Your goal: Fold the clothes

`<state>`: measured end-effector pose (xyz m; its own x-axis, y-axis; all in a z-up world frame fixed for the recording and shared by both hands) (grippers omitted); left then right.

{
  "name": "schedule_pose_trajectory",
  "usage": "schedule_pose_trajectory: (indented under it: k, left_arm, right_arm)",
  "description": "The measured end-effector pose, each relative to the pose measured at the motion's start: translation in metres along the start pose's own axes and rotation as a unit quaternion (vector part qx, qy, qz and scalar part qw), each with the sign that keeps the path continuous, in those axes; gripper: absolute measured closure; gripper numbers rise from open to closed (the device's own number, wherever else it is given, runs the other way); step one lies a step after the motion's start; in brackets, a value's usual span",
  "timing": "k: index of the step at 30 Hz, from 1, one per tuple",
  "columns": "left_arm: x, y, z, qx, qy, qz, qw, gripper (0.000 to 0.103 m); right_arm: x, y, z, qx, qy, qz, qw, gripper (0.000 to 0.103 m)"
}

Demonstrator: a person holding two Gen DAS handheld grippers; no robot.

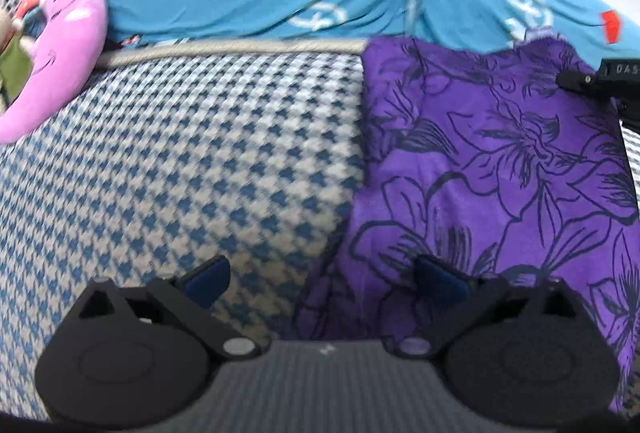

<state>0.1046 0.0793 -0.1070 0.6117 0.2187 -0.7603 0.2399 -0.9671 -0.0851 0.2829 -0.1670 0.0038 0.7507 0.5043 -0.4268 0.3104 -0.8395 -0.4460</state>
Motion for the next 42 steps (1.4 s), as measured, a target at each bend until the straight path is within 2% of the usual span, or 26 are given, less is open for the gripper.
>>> schedule_pose_trajectory:
  k: [8, 12, 17, 20, 23, 26, 29, 31, 33, 36, 42]
  left_arm:
    - [-0.009, 0.022, 0.008, 0.006, 0.016, 0.046, 0.9988, 0.000]
    - [-0.012, 0.026, 0.002, 0.009, 0.016, 0.050, 0.9985, 0.000]
    - [-0.016, 0.034, -0.003, 0.015, 0.014, 0.057, 0.9982, 0.000]
    - [-0.018, 0.039, -0.004, 0.025, 0.016, 0.056, 0.9980, 0.000]
    - [-0.020, 0.044, -0.005, 0.028, 0.014, 0.062, 0.9976, 0.000]
    - [-0.022, 0.047, -0.007, 0.036, 0.015, 0.064, 0.9972, 0.000]
    - [-0.023, 0.048, -0.008, 0.041, 0.014, 0.063, 0.9971, 0.000]
    - [-0.022, 0.047, -0.009, 0.041, 0.007, 0.062, 0.9972, 0.000]
    - [-0.020, 0.045, -0.010, 0.038, -0.003, 0.063, 0.9973, 0.000]
    - [-0.020, 0.042, -0.013, 0.036, -0.013, 0.065, 0.9972, 0.000]
    - [-0.020, 0.032, -0.015, 0.030, -0.028, 0.070, 0.9967, 0.000]
  right_arm:
    - [-0.047, 0.070, -0.012, 0.023, 0.037, 0.068, 0.997, 0.092]
    - [-0.079, 0.110, -0.023, 0.044, 0.065, 0.112, 0.991, 0.092]
    - [-0.122, 0.167, -0.031, 0.085, 0.104, 0.199, 0.971, 0.092]
    - [-0.140, 0.200, -0.027, 0.111, 0.108, 0.249, 0.956, 0.086]
    - [-0.155, 0.211, -0.028, 0.115, 0.123, 0.274, 0.947, 0.083]
    - [-0.167, 0.204, -0.037, 0.099, 0.135, 0.273, 0.947, 0.080]
    - [-0.175, 0.193, -0.039, 0.102, 0.131, 0.244, 0.955, 0.080]
    - [-0.176, 0.184, -0.036, 0.101, 0.122, 0.229, 0.961, 0.080]
    - [-0.178, 0.171, -0.033, 0.093, 0.108, 0.217, 0.966, 0.074]
    - [-0.180, 0.150, -0.026, 0.080, 0.089, 0.193, 0.974, 0.071]
    - [-0.186, 0.103, 0.004, 0.044, 0.056, 0.146, 0.987, 0.065]
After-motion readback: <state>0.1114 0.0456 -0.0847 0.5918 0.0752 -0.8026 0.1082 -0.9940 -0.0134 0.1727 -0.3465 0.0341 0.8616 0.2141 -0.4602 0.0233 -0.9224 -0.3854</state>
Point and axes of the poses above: each gripper's, at about its wrist camera, not at the fingertips, and x roughly the way its jaws point, y to its right, z to its underside, the point moved 6 cm from there along x, roughly the way its jaws point, and after that the axes turned 5 degrees about -z, right-handed, at the moved point
